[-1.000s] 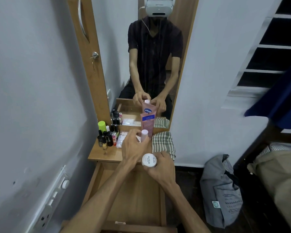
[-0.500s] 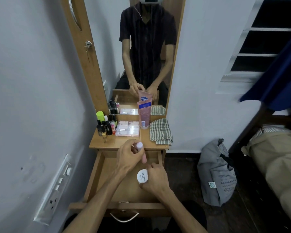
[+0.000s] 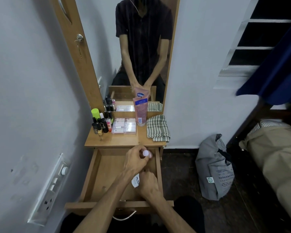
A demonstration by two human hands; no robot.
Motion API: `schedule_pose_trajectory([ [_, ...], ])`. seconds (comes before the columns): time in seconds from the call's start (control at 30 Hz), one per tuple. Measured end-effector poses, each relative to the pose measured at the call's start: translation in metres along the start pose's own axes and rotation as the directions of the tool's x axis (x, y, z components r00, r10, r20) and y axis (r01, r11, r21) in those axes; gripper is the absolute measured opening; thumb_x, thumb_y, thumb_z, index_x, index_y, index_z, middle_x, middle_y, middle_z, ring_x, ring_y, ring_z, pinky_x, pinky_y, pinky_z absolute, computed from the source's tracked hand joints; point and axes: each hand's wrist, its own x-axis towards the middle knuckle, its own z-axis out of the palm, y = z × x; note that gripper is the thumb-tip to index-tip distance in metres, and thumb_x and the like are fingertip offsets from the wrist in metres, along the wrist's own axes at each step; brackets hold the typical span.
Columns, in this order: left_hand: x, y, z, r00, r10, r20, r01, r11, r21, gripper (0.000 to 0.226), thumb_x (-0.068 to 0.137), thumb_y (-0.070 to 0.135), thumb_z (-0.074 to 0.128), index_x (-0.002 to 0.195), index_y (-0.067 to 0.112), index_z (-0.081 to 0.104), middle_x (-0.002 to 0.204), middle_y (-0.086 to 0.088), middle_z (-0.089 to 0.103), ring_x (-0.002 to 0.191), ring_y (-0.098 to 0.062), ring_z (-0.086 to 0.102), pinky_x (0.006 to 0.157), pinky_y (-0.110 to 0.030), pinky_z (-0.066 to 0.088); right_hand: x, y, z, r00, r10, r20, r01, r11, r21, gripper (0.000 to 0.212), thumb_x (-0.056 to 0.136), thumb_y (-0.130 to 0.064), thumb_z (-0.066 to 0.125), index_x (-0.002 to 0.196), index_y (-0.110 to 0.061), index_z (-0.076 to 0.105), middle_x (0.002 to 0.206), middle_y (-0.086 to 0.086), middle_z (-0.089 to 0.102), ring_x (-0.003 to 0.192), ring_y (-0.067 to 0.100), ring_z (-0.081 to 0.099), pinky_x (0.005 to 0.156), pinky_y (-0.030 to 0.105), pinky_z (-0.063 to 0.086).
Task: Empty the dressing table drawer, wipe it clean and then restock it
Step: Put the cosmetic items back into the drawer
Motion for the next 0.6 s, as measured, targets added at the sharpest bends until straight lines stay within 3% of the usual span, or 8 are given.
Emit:
schedule_pose_trajectory([
  [0.07, -0.005, -0.004, 0.007, 1.0, -0.005, -0.011, 0.005, 1.0, 0.015, 0.016, 0.077, 0.03, 0.079, 0.083, 0.024, 0.066, 0.085, 0.013, 0.067, 0.081, -0.004, 0.063, 0.069, -0.027, 0.056, -0.001, 0.001, 0.002, 1.0, -0.006, 0.001, 0.006, 0.999, 0.039, 0.031, 0.105, -0.019, 0.05, 0.135, -0.008, 0.053, 0.136, 0.014, 0.06, 0.119, 0.025, 0.062, 0.101, 0.034, 0.051],
  [0.2, -0.013, -0.006, 0.02, 0.997, 0.07, -0.022, -0.069, 0.997, 0.028, 0.016, 0.075, 0.021, 0.08, 0.08, 0.021, 0.064, 0.083, 0.015, 0.063, 0.08, 0.001, 0.06, 0.067, -0.01, 0.044, -0.009, 0.01, 0.005, 0.997, 0.027, -0.072, -0.018, 0.991, 0.13, 0.037, 0.096, -0.032, 0.063, 0.128, -0.013, 0.06, 0.122, 0.006, 0.067, 0.111, 0.026, 0.066, 0.088, 0.034, 0.051],
  [0.27, -0.014, -0.005, 0.023, 0.997, 0.073, -0.022, -0.073, 0.997, 0.011, 0.017, 0.074, 0.019, 0.08, 0.079, 0.021, 0.064, 0.083, 0.017, 0.062, 0.083, 0.002, 0.06, 0.067, -0.007, 0.044, -0.007, 0.017, 0.003, 0.997, 0.019, -0.074, -0.01, 0.993, 0.114, 0.036, 0.099, -0.025, 0.059, 0.132, -0.01, 0.059, 0.128, 0.011, 0.066, 0.116, 0.028, 0.064, 0.095, 0.036, 0.052],
  [0.33, -0.015, -0.006, 0.027, 0.999, 0.051, -0.008, -0.051, 0.999, -0.008, 0.018, 0.071, 0.015, 0.081, 0.078, 0.02, 0.064, 0.084, 0.017, 0.062, 0.083, 0.002, 0.061, 0.067, -0.009, 0.046, -0.005, 0.024, 0.0, 0.999, -0.049, -0.011, 0.049, 0.994, 0.099, 0.038, 0.106, -0.014, 0.05, 0.143, -0.004, 0.049, 0.143, 0.016, 0.056, 0.129, 0.028, 0.056, 0.105, 0.024, 0.044],
  [0.4, -0.016, -0.008, 0.03, 0.999, 0.03, -0.016, -0.031, 0.999, -0.04, 0.02, 0.068, 0.012, 0.081, 0.077, 0.018, 0.064, 0.084, 0.013, 0.064, 0.08, -0.002, 0.062, 0.066, -0.016, 0.05, -0.011, 0.028, -0.004, 0.994, -0.105, 0.001, 0.105, 0.987, 0.122, 0.04, 0.105, -0.015, 0.052, 0.143, -0.004, 0.049, 0.144, 0.015, 0.054, 0.129, 0.026, 0.055, 0.094, 0.01, 0.039],
  [0.5, -0.022, -0.015, 0.035, 1.0, 0.025, -0.018, -0.026, 0.998, -0.057, 0.023, 0.068, 0.009, 0.083, 0.075, 0.015, 0.063, 0.084, 0.007, 0.063, 0.076, -0.005, 0.06, 0.061, -0.021, 0.049, -0.03, 0.032, -0.016, 0.99, -0.064, -0.125, 0.081, 0.987, 0.138, 0.026, 0.091, -0.025, 0.063, 0.113, -0.01, 0.069, 0.115, 0.006, 0.069, 0.1, 0.022, 0.066, 0.079, 0.022, 0.047],
  [0.6, -0.032, -0.023, 0.039, 0.999, 0.033, 0.009, -0.032, 0.998, -0.048, 0.022, 0.074, 0.015, 0.082, 0.075, 0.015, 0.06, 0.084, 0.005, 0.061, 0.074, -0.008, 0.056, 0.059, -0.025, 0.047, -0.041, 0.043, -0.029, 0.961, 0.002, -0.275, 0.046, 0.985, 0.165, 0.015, 0.087, -0.022, 0.058, 0.078, -0.018, 0.069, 0.082, -0.003, 0.067, 0.062, 0.005, 0.054, 0.059, 0.011, 0.036],
])
